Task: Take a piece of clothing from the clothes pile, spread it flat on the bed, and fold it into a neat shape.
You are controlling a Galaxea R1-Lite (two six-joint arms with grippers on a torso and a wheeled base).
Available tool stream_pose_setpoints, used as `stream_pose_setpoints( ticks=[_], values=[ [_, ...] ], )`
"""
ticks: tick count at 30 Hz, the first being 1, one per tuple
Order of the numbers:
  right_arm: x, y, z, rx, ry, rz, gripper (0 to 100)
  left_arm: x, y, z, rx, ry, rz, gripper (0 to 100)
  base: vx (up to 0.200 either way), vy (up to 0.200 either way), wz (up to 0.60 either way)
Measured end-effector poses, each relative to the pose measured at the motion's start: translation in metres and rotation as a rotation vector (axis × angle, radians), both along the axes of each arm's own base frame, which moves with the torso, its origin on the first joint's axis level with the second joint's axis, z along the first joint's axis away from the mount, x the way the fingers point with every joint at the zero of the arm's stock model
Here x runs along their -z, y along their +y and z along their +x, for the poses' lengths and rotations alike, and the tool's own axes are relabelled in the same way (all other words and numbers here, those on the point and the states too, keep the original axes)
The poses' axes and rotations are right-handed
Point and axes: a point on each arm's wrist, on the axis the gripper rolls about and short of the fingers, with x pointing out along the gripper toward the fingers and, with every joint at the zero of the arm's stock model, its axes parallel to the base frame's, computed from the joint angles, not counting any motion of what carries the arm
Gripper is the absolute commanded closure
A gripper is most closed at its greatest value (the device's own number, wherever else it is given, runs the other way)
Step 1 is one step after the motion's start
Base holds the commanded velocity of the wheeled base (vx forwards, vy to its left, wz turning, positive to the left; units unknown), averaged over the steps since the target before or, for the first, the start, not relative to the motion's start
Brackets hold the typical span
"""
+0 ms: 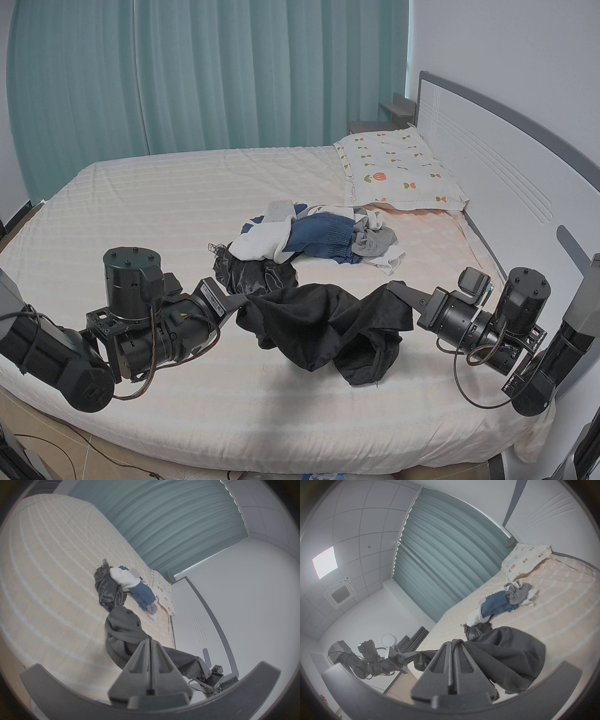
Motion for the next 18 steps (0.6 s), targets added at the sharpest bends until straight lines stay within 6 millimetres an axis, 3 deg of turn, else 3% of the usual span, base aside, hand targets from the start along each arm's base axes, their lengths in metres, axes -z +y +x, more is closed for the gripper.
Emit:
stream_pose_setpoints(
  ticks=[6, 18],
  values=[
    [0.0052, -0.0029, -0.0041, 0.002, 0.025, -0.014, 100, 0.0098, 0.0023, -0.01, 0.029, 0.034, 0.001, 100, -0.2, 0.0, 0.0],
    [0.0047, -0.0048, -0.0072, 0.005, 0.028, -0.015, 100, 0.0108, 0.0031, -0.0112, 0.02, 0.038, -0.001, 100, 0.0, 0.0, 0.0]
  ],
)
